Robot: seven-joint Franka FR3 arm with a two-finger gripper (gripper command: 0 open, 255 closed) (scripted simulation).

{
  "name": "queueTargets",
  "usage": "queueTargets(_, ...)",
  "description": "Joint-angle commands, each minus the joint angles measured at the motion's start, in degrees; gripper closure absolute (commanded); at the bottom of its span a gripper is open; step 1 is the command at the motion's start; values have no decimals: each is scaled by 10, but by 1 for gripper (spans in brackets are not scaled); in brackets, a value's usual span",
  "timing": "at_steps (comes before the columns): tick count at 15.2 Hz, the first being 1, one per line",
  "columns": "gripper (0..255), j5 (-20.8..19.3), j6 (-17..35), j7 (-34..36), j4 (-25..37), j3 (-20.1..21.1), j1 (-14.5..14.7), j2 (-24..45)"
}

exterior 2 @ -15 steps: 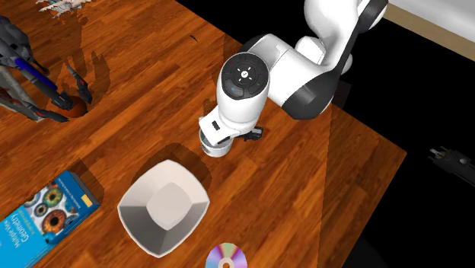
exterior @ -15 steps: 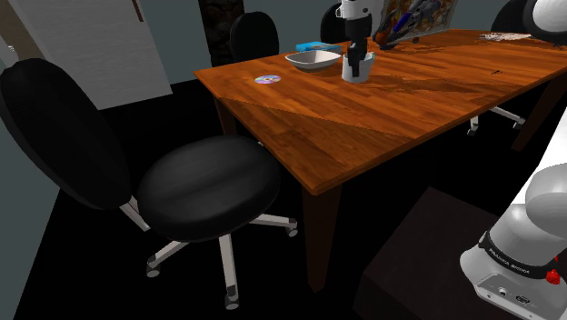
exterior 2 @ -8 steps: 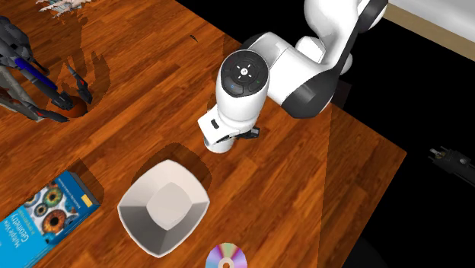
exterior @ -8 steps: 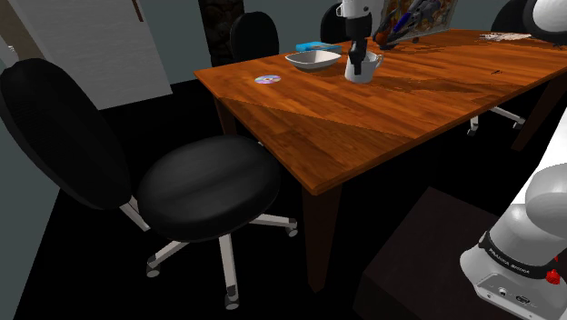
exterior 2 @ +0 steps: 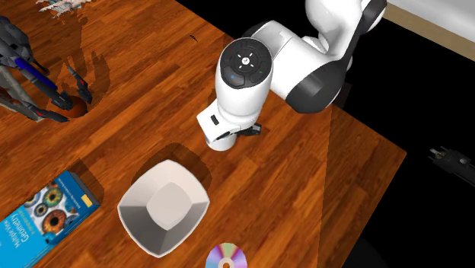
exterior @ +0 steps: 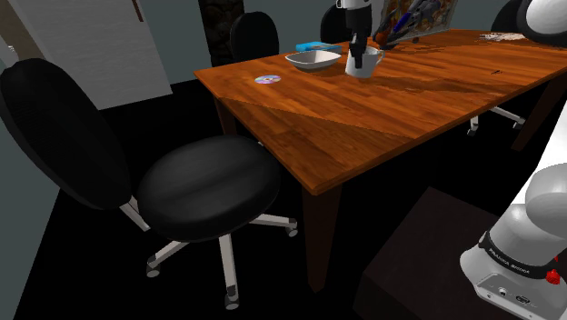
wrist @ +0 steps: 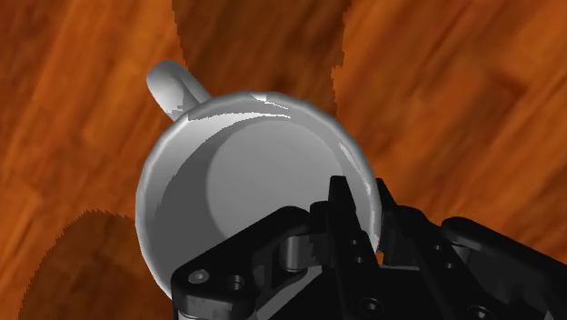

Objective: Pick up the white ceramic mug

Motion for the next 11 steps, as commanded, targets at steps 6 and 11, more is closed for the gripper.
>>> queueTargets(6, 255, 2, -67, -10, 96, -1, -2, 28)
queueTargets(11, 255, 3, -101, -15, 148, -2, -4, 47)
